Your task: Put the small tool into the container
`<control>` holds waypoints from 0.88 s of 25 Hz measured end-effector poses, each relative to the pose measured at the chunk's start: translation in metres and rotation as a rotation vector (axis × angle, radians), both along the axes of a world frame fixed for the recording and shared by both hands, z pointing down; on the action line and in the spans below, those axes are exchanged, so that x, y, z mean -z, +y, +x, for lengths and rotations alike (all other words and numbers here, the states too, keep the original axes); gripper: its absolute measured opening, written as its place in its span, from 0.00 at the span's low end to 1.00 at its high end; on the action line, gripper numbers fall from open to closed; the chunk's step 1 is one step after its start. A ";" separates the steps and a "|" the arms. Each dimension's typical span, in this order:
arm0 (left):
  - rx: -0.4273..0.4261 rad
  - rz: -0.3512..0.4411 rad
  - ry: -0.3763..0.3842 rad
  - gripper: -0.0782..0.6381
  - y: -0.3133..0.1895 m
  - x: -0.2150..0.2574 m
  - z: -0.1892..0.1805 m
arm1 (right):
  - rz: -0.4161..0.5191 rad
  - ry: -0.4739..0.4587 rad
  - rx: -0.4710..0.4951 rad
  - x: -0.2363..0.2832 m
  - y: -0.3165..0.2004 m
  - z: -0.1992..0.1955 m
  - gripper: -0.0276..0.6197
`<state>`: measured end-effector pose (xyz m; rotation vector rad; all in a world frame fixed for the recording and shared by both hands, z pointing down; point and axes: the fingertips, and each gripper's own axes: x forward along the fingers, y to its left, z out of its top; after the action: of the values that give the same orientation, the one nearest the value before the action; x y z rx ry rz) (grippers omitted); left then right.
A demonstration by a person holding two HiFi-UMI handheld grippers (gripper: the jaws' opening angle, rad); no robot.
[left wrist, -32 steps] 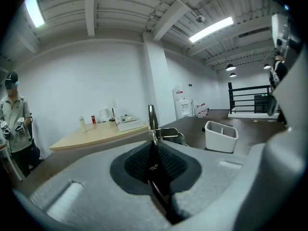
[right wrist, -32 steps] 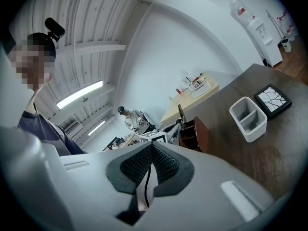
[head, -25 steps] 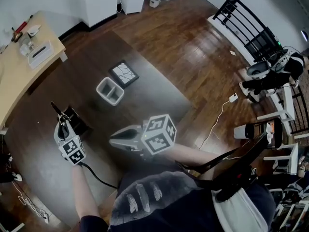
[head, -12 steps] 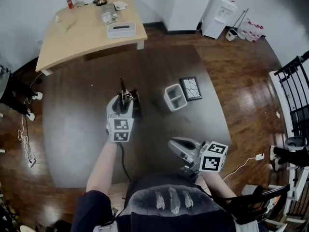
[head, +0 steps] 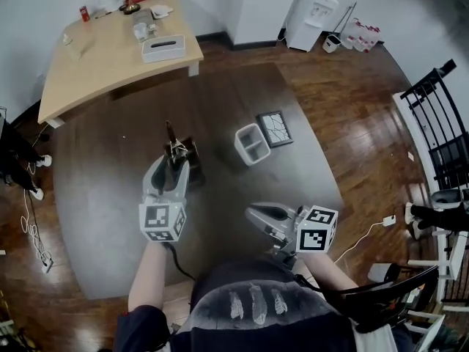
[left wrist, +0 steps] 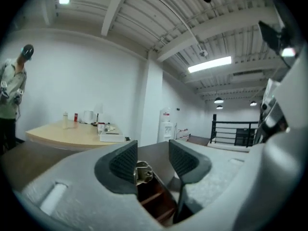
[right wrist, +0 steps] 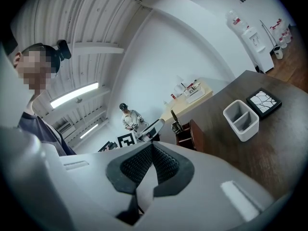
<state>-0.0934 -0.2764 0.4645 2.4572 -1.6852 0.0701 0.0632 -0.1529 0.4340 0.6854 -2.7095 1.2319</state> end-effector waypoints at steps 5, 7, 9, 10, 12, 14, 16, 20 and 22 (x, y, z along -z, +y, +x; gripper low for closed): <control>-0.090 -0.013 0.113 0.12 0.014 0.034 0.017 | 0.029 0.001 -0.012 0.012 -0.010 0.006 0.05; -0.151 -0.048 0.164 0.11 0.019 0.043 0.032 | 0.042 -0.004 -0.041 0.021 -0.012 0.014 0.04; -0.205 -0.059 0.190 0.11 0.018 0.047 0.045 | 0.052 -0.005 -0.078 0.025 -0.015 0.022 0.05; -0.234 -0.058 0.195 0.11 0.016 0.048 0.054 | 0.059 -0.002 -0.096 0.026 -0.017 0.027 0.04; -0.298 -0.058 0.208 0.11 0.014 0.050 0.075 | 0.074 0.007 -0.134 0.028 -0.020 0.038 0.05; -0.367 -0.058 0.208 0.11 0.015 0.051 0.097 | 0.077 0.004 -0.180 0.030 -0.020 0.050 0.05; -0.429 -0.055 0.213 0.11 0.018 0.054 0.116 | 0.070 -0.014 -0.222 0.032 -0.019 0.060 0.04; -0.490 -0.038 0.227 0.11 0.031 0.075 0.140 | 0.076 -0.064 -0.263 0.044 -0.011 0.073 0.04; -0.505 -0.023 0.207 0.11 0.041 0.086 0.148 | 0.108 -0.099 -0.259 0.055 -0.004 0.077 0.04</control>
<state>0.0550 -0.2353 0.3785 2.6982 -0.9523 -0.1005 0.1406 -0.1572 0.3789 1.0435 -2.8556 1.2049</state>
